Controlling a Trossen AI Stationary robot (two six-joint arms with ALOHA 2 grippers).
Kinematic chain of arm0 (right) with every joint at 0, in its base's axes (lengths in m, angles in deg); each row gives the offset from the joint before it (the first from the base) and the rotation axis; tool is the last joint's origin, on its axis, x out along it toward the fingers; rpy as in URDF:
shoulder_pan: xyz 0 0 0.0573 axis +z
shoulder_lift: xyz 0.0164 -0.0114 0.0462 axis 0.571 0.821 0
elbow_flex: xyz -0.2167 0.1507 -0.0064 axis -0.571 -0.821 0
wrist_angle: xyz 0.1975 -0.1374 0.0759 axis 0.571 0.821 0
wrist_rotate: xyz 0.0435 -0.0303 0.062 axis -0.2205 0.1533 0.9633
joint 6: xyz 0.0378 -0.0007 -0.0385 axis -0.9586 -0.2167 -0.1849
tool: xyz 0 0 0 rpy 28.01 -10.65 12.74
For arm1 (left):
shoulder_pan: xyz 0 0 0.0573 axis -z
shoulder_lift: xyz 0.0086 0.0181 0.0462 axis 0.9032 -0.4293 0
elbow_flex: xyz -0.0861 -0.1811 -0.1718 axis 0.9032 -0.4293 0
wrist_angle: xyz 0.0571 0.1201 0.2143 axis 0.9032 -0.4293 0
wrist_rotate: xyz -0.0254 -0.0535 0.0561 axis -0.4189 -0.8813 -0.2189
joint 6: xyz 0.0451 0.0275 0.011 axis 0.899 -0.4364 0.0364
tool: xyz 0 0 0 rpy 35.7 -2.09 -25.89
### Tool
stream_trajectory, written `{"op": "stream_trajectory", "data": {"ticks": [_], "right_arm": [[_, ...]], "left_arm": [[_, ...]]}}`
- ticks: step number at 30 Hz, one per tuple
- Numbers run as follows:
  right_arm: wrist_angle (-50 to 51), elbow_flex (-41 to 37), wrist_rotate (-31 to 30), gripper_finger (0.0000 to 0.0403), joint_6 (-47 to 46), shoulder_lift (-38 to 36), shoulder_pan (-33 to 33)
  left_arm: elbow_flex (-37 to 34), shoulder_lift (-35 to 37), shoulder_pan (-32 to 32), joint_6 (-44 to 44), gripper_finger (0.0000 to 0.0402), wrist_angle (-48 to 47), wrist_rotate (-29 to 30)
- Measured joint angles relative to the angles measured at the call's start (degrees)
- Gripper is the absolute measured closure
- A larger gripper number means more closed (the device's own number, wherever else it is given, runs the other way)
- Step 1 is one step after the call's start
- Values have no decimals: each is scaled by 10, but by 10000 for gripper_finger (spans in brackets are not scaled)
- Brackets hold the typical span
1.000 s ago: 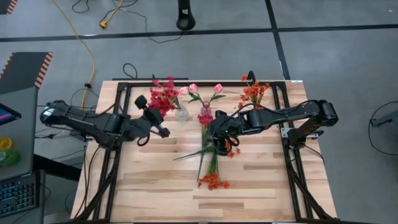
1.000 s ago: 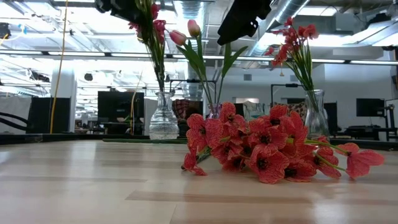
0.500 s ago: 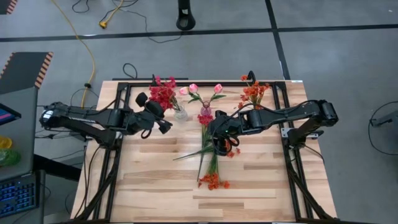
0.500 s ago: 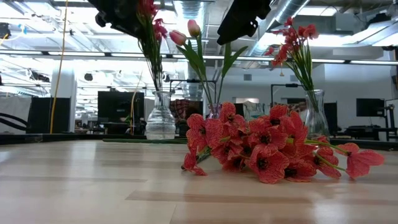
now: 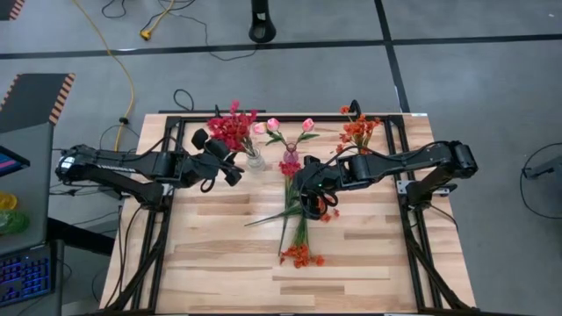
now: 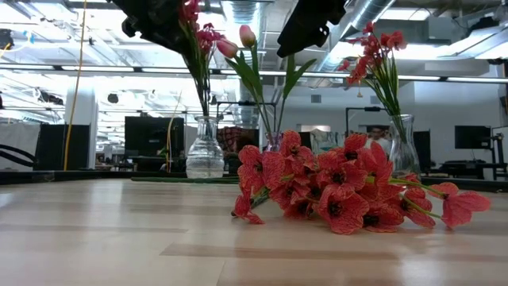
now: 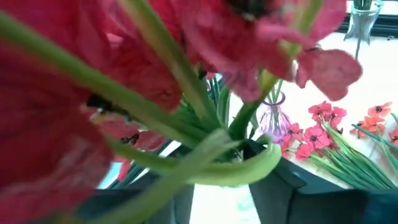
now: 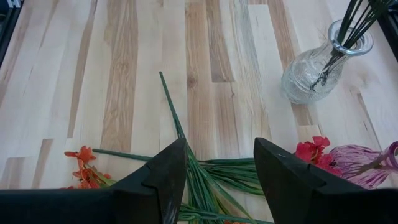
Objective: Sort flowers into vase by color
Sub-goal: Put the left red flowers into the left transparent vase, then put the bottom orange flowers into the right transparent vase
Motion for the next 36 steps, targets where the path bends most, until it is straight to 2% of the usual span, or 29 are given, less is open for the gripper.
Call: {"op": "stream_trajectory", "data": {"ticks": [5, 10, 21, 28, 32, 36], "right_arm": [[0, 0, 0, 191, 0, 0, 0], [1, 0, 0, 191, 0, 0, 0], [1, 0, 0, 191, 0, 0, 0], [3, 0, 0, 191, 0, 0, 0], [5, 0, 0, 191, 0, 0, 0], [17, 0, 0, 191, 0, -2, 9]], "left_arm": [[0, 0, 0, 17, 227, -4, -1], [0, 22, 5, 58, 196, -24, -52], [0, 100, 5, 31, 193, -126, -116], [0, 128, 8, -25, 193, -178, -209], [-9, 123, 32, -80, 193, -199, -253], [-48, 119, 79, -131, 193, -192, -257]]}}
